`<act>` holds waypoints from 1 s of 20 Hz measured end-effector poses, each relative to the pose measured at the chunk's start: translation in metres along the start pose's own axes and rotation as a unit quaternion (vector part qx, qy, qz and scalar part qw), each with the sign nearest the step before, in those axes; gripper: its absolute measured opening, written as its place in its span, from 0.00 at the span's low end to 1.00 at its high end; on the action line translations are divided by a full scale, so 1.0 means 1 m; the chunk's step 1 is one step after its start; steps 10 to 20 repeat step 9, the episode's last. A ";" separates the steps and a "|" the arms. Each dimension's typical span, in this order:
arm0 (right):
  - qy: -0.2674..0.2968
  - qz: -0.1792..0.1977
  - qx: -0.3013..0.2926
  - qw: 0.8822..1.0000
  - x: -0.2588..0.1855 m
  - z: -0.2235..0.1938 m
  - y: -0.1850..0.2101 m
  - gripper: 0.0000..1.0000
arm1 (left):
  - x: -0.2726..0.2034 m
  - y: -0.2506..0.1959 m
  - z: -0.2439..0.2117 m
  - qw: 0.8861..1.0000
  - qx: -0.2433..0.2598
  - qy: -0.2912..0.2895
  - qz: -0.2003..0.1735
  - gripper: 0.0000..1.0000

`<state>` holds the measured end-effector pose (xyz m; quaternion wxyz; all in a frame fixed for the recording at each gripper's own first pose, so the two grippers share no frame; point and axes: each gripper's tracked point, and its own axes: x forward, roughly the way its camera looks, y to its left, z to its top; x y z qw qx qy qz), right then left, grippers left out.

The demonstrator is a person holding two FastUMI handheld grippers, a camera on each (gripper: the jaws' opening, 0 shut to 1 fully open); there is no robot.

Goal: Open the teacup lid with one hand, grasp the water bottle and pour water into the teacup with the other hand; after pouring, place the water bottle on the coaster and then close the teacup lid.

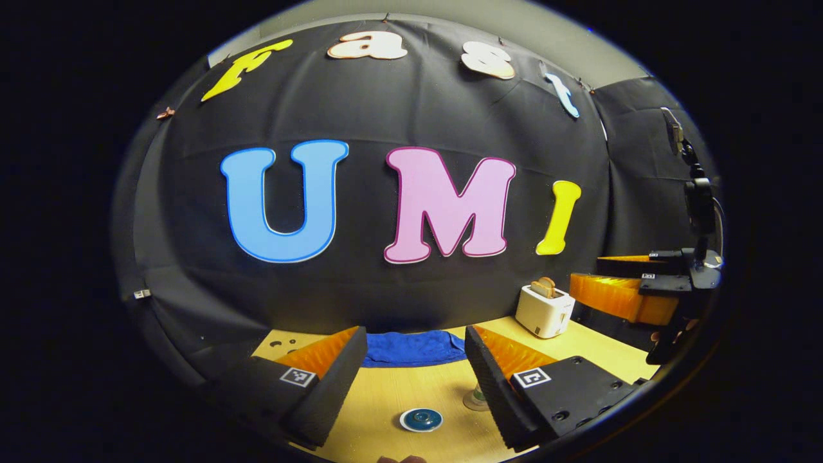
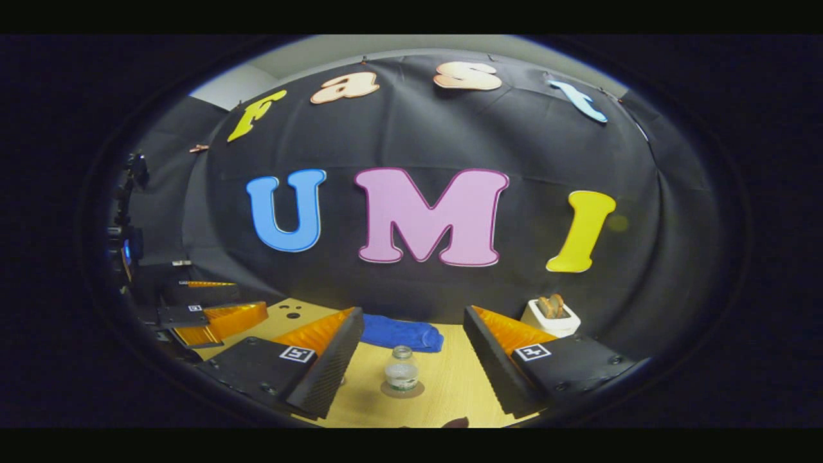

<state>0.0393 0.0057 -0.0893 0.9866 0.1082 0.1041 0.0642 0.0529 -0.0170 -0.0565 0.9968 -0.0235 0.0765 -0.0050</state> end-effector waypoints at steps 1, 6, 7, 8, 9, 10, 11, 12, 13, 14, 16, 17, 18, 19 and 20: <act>-0.001 -0.001 0.000 1.000 -0.003 0.004 -0.002 0.96 | -0.003 -0.001 0.005 1.000 0.002 -0.003 0.000 0.95; -0.005 0.007 0.005 1.000 -0.016 0.014 -0.004 0.96 | -0.012 -0.005 0.019 1.000 0.015 -0.012 0.013 0.95; -0.007 0.009 0.004 1.000 -0.018 0.015 -0.005 0.96 | -0.013 -0.006 0.021 1.000 0.016 -0.012 0.014 0.95; -0.006 0.008 0.002 1.000 -0.019 0.016 -0.008 0.96 | -0.014 -0.006 0.023 1.000 0.017 -0.011 0.016 0.95; -0.007 0.011 0.000 1.000 -0.020 0.018 -0.008 0.96 | -0.014 -0.007 0.025 1.000 0.017 -0.013 0.015 0.95; -0.007 0.011 0.000 1.000 -0.020 0.018 -0.008 0.96 | -0.014 -0.007 0.025 1.000 0.017 -0.013 0.015 0.95; -0.007 0.011 0.000 1.000 -0.020 0.018 -0.008 0.96 | -0.014 -0.007 0.025 1.000 0.017 -0.013 0.015 0.95; -0.007 0.011 0.000 1.000 -0.020 0.018 -0.008 0.96 | -0.014 -0.007 0.025 1.000 0.017 -0.013 0.015 0.95; -0.007 0.011 0.000 1.000 -0.020 0.018 -0.008 0.96 | -0.014 -0.007 0.025 1.000 0.017 -0.013 0.015 0.95; -0.007 0.011 0.000 1.000 -0.020 0.018 -0.008 0.96 | -0.014 -0.007 0.025 1.000 0.017 -0.013 0.015 0.95; -0.007 0.011 0.000 1.000 -0.020 0.018 -0.008 0.96 | -0.014 -0.007 0.025 1.000 0.017 -0.013 0.015 0.95; -0.007 0.011 0.000 1.000 -0.020 0.018 -0.008 0.96 | -0.014 -0.007 0.025 1.000 0.017 -0.013 0.015 0.95; -0.007 0.011 0.000 1.000 -0.020 0.018 -0.008 0.96 | -0.014 -0.007 0.025 1.000 0.017 -0.013 0.015 0.95; -0.007 0.011 0.000 1.000 -0.020 0.018 -0.008 0.96 | -0.014 -0.007 0.025 1.000 0.017 -0.013 0.015 0.95; -0.007 0.011 0.000 1.000 -0.020 0.018 -0.008 0.96 | -0.014 -0.007 0.025 1.000 0.017 -0.013 0.015 0.95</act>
